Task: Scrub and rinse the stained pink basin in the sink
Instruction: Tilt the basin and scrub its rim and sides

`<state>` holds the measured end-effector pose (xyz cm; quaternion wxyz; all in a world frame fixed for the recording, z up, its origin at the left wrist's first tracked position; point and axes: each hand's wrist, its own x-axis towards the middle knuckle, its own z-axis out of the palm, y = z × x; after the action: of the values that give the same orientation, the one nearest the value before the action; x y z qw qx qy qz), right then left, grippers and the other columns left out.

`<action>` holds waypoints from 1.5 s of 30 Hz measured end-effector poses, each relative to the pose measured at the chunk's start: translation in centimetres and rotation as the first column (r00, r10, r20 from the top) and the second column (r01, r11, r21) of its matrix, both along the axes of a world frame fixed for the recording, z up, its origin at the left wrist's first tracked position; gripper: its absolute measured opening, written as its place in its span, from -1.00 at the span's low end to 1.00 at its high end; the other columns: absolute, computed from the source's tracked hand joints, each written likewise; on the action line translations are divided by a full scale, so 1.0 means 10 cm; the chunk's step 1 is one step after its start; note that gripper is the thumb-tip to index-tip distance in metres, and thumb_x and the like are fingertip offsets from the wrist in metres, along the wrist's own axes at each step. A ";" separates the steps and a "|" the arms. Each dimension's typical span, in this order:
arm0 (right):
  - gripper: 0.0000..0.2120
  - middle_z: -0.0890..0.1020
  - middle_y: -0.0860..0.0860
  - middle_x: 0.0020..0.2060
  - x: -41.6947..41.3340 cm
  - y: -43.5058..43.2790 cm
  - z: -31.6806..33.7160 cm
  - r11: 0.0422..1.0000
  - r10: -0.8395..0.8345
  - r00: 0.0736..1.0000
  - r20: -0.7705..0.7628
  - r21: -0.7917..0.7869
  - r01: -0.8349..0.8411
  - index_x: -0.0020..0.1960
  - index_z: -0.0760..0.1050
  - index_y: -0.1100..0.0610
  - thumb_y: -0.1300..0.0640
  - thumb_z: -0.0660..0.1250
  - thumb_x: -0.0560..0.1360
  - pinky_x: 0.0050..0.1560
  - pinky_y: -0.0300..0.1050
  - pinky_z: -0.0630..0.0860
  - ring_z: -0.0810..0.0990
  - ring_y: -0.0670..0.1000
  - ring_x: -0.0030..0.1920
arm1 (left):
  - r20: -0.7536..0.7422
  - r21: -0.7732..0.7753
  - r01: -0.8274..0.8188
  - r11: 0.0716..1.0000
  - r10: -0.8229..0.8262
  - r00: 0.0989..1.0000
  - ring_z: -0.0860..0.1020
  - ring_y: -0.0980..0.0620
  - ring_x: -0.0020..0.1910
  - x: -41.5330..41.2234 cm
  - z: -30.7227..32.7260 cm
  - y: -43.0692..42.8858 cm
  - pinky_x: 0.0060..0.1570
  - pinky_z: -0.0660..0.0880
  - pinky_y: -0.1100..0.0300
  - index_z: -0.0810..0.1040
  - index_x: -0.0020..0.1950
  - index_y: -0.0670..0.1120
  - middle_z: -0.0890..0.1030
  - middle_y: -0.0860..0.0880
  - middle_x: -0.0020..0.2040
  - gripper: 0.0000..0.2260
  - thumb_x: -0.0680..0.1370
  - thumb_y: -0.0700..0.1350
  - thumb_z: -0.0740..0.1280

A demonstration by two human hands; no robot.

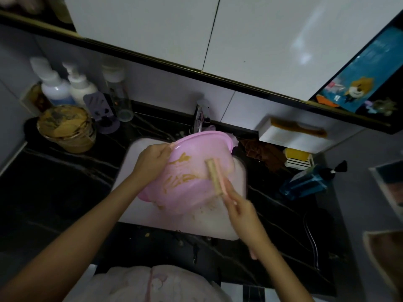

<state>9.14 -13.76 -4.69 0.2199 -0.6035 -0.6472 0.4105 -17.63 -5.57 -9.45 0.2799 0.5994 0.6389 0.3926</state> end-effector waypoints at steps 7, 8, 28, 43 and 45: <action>-0.50 0.23 -0.10 -0.68 0.36 0.41 0.23 0.806 -0.373 0.737 -0.564 -0.590 -0.044 -0.48 0.26 -0.01 -0.24 0.18 0.53 -0.62 -0.39 0.21 0.20 -0.14 -0.67 | -0.022 -0.026 -0.014 1.000 0.013 1.000 0.51 -0.17 -0.27 0.00 -0.02 0.00 -0.16 0.49 -0.06 0.38 -0.38 -0.02 0.51 -0.03 -0.37 -0.55 0.50 0.26 0.01; -0.46 0.19 -0.11 -0.65 0.35 0.33 0.19 0.810 -0.344 0.724 -0.597 -0.578 -0.092 -0.50 0.21 0.00 -0.31 0.18 0.49 -0.60 -0.39 0.18 0.15 -0.14 -0.64 | -0.018 -0.027 -0.014 1.000 0.014 1.000 0.52 -0.18 -0.26 -0.02 -0.03 -0.01 -0.15 0.49 -0.07 0.39 -0.36 -0.04 0.52 -0.04 -0.36 -0.53 0.50 0.27 0.01; -0.62 0.28 0.00 -0.58 0.16 0.40 -0.02 0.908 -0.285 0.876 -0.388 -0.402 0.117 0.38 0.36 -0.06 -0.11 0.08 0.60 -0.62 -0.31 0.19 0.23 -0.09 -0.63 | 0.296 0.028 -0.354 0.935 0.330 0.896 0.23 0.20 -0.40 -0.28 -0.41 -0.81 -0.36 0.20 0.17 0.31 -0.32 0.06 0.29 0.09 -0.42 -0.70 0.53 0.19 0.12; -0.54 0.62 0.12 -0.08 -0.69 0.25 -0.12 0.955 -0.276 0.958 -0.076 0.088 0.283 0.51 0.05 -0.15 0.03 0.06 0.64 -0.26 -0.23 0.52 0.55 -0.07 -0.25 | 0.346 0.046 -0.407 0.912 0.368 0.863 0.19 0.23 -0.51 -0.14 -0.23 -0.57 -0.43 0.12 0.15 0.17 -0.44 0.02 0.23 0.09 -0.53 -0.64 0.48 0.14 0.14; -0.51 0.64 0.23 -0.18 -0.64 0.08 -0.04 0.985 -0.056 0.985 0.165 0.173 0.027 0.49 -0.01 -0.23 -0.05 0.07 0.62 -0.22 0.00 0.50 0.61 0.18 -0.21 | 0.199 0.074 -0.331 0.941 0.311 0.929 0.23 0.16 -0.49 -0.16 -0.11 -0.50 -0.41 0.17 0.12 0.19 -0.47 0.00 0.22 0.04 -0.52 -0.60 0.48 0.18 0.11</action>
<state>2.79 -13.01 -5.06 0.2232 -0.6285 -0.6835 0.2965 -19.27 -10.54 -10.53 0.2377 0.4619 0.6777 0.5205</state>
